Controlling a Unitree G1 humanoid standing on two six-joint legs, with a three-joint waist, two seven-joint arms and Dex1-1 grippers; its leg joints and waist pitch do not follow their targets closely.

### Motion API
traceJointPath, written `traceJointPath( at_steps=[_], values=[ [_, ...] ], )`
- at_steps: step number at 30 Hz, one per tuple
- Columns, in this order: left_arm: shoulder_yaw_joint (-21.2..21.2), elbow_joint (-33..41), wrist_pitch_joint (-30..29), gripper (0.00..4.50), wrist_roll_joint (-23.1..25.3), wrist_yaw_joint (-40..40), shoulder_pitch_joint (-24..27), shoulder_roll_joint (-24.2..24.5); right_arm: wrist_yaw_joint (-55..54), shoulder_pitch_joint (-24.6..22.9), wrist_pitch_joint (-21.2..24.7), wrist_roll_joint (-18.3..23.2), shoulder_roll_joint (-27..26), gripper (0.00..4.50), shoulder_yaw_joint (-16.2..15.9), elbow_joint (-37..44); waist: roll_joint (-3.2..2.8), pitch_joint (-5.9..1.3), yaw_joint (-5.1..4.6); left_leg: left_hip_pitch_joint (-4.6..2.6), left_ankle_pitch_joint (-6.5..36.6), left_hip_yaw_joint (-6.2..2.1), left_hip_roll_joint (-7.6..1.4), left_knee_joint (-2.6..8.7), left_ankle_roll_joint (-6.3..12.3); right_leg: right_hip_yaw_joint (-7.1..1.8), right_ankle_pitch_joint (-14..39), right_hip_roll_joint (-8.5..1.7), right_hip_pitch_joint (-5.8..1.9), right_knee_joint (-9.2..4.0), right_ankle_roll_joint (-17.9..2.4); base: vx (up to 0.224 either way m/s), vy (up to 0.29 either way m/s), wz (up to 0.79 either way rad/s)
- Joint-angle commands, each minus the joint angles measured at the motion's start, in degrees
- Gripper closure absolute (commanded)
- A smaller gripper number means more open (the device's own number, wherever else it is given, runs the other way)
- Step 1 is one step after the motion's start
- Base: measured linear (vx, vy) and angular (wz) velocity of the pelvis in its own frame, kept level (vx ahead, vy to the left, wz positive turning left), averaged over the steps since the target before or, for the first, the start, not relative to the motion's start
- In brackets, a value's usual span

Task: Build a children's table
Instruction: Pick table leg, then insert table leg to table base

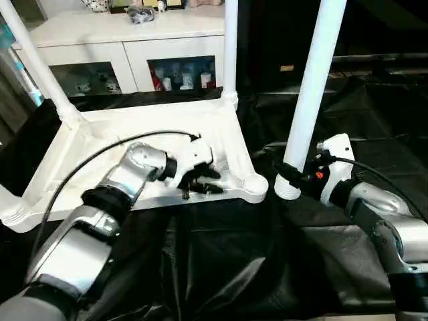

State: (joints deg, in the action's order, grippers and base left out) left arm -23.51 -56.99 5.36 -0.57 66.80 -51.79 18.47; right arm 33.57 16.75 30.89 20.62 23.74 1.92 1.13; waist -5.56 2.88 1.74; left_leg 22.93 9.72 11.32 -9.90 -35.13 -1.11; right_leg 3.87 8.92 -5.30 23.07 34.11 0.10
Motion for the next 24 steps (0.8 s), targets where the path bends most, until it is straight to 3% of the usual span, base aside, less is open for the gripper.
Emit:
traceJointPath(
  at_steps=[1, 5, 13, 24],
  values=[
    [-0.23, -2.19, 1.28, 3.15, 1.24, 0.62, -1.54, -0.28, -0.15, -0.14, -0.29, -0.13, -0.06, 2.62, 0.16, 1.93, 0.59, -4.40, -0.21, -1.66, 15.59, -1.59, -2.30, 3.96, 2.03, -1.83, 17.66, -3.05, -2.78, -4.71, -12.38, 0.000, 0.000, 0.00],
    [-0.12, -4.82, 2.48, 3.48, 2.17, 0.54, -2.09, -1.16, -0.28, -0.51, -0.24, -0.21, -0.03, 2.62, 0.18, 2.34, 0.30, -4.42, -0.29, -1.66, 16.20, -1.70, -2.35, 4.02, 1.98, -1.75, 18.29, -3.08, -2.83, -4.73, -12.23, 0.000, 0.000, 0.00],
    [-0.49, -9.86, 5.56, 4.21, 5.30, -1.72, -2.81, -1.82, -0.14, -0.75, -0.19, -0.44, 0.28, 2.62, -0.23, 2.78, 0.45, -4.40, -0.45, -1.75, 16.72, -1.72, -2.36, 4.02, 2.31, -1.73, 18.84, -3.00, -2.68, -4.94, -11.98, 0.000, 0.000, 0.00],
    [-0.40, -13.20, 7.07, 4.49, 7.93, -2.13, -3.41, -1.62, 0.74, -0.07, -0.05, -0.61, 0.73, 2.62, -0.68, 2.56, 0.80, -4.27, -0.48, -1.73, 16.93, -1.73, -2.43, 4.11, 2.52, -1.77, 20.51, -3.15, -2.62, -5.06, -11.68, 0.000, 0.000, 0.00]
  ],
)
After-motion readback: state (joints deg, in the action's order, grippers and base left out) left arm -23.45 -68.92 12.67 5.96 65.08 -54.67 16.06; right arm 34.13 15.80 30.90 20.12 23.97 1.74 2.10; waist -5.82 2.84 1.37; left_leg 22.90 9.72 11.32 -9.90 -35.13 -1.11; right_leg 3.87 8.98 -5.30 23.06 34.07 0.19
